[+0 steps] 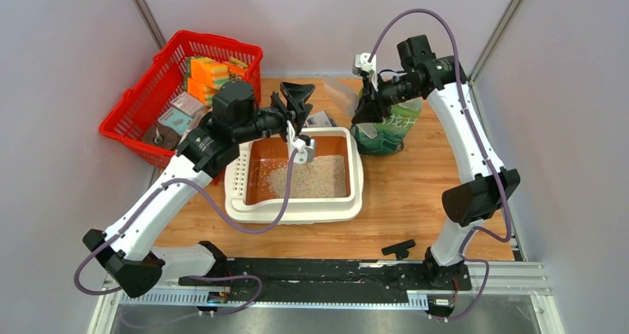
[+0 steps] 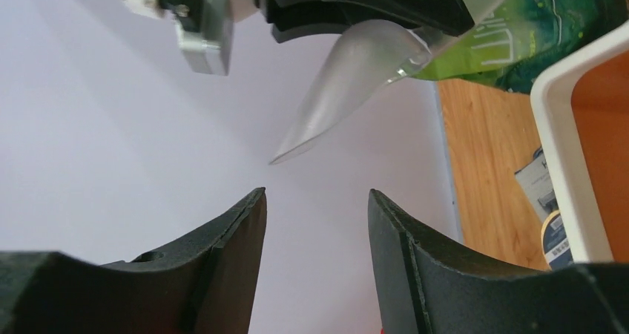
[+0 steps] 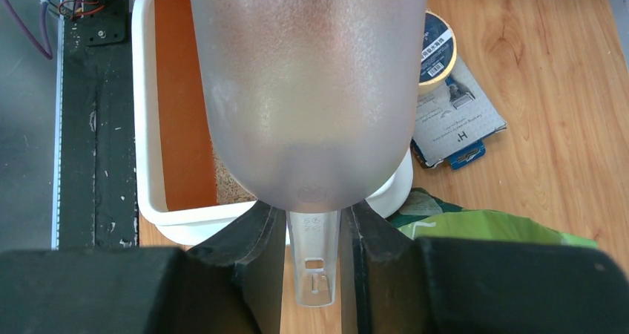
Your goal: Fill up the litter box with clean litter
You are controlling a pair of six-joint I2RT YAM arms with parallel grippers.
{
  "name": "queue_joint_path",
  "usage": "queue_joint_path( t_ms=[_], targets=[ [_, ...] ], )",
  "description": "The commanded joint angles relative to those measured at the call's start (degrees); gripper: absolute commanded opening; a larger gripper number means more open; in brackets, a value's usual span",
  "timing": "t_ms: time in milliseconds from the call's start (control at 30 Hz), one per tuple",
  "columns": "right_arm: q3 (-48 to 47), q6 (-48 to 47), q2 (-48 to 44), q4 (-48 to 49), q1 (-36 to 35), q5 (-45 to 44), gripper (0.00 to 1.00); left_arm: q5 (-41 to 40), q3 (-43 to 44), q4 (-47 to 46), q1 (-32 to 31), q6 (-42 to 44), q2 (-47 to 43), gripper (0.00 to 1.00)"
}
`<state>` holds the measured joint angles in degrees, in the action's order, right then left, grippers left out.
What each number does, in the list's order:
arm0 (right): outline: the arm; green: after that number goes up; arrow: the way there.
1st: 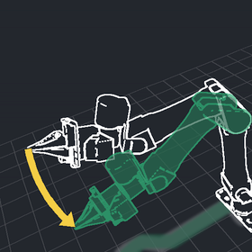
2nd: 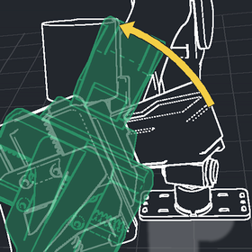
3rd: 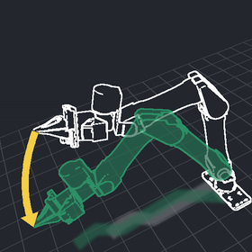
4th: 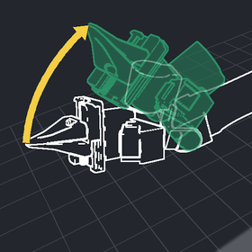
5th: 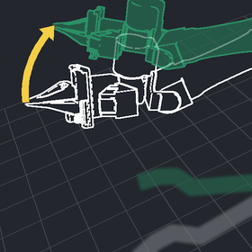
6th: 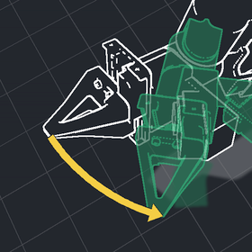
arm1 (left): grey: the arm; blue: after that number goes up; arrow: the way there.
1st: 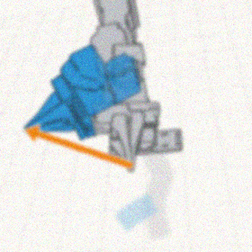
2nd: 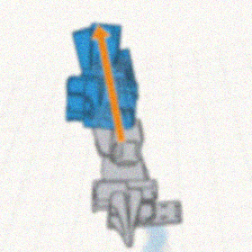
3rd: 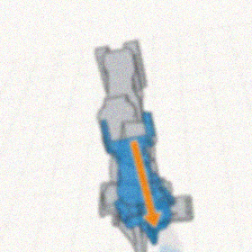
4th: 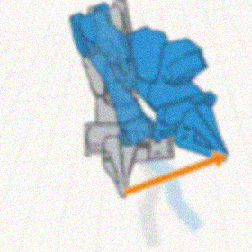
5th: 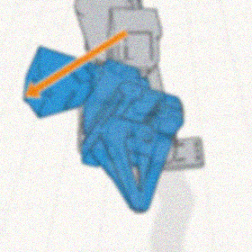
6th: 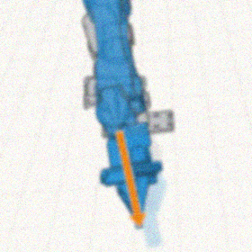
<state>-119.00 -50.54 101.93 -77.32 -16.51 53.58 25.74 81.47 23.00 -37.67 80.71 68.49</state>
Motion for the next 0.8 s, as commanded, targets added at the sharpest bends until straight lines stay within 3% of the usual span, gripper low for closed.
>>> queue_joint_path(
  t_ms=[0, 267, 433, 767],
  targets=[
    [0.52, -2.46, -2.17, -18.22, -0.97, -1.28, 0.0, -1.22, -2.28, -0.77, -0.21, 14.45, 2.08, 0.58],
    [7.47, -1.76, -5.34, -18.22, -3.35, -4.63, 0.0, 0.98, -4.39, -10.16, -0.39, 14.47, 4.73, 0.56],
    [8.87, -0.87, -5.95, -18.13, -3.61, -5.07, 0.0, 1.86, -6.41, -9.64, -0.56, 17.73, 4.64, 0.54],
    [11.25, 1.85, -7.54, -18.13, -3.88, -6.46, 0.0, -7.11, -8.95, -16.49, -1.35, 10.0, 0.25, 0.51]
  ],
)
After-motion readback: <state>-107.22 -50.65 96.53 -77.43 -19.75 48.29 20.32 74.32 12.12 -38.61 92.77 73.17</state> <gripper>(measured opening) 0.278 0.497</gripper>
